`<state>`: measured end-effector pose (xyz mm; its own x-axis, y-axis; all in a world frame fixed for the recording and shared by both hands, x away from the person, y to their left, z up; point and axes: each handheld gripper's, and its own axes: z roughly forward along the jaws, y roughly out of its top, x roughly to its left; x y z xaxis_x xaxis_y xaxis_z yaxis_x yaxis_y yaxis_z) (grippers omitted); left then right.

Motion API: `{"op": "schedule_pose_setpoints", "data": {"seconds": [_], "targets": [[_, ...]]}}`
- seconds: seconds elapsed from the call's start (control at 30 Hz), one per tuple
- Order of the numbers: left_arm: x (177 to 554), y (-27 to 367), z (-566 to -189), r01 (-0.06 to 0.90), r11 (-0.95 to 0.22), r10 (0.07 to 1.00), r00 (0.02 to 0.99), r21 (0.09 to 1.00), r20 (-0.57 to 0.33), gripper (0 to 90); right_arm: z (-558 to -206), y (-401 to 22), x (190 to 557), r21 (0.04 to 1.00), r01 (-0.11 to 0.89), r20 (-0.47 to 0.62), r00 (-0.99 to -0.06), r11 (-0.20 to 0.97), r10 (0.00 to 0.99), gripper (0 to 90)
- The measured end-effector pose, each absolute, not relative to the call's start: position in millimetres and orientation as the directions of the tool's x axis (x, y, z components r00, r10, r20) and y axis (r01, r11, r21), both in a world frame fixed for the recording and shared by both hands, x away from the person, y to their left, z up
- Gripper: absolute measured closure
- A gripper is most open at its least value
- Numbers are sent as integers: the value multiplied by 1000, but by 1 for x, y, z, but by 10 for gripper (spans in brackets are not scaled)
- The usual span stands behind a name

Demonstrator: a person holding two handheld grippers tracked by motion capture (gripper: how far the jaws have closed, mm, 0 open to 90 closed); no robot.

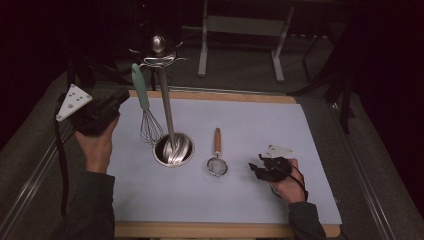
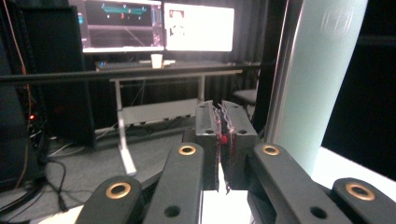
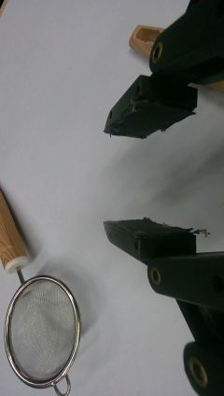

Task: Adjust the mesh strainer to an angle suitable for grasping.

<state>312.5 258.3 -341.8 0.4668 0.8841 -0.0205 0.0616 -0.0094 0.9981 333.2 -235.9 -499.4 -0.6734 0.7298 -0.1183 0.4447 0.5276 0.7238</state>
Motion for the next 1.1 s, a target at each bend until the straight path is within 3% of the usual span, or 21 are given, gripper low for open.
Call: {"op": "schedule_pose_setpoints", "data": {"seconds": [0.63, 1.1], "targets": [[298, 252, -427, 227, -73, 879, 474, 971, -45, 795, -501, -237, 333, 720, 453, -114, -671, 526, 732, 461], [287, 242, -503, 351, -18, 891, 430, 936, -144, 773, -501, -238, 333, 722, 452, -118, -667, 524, 736, 459]]}}
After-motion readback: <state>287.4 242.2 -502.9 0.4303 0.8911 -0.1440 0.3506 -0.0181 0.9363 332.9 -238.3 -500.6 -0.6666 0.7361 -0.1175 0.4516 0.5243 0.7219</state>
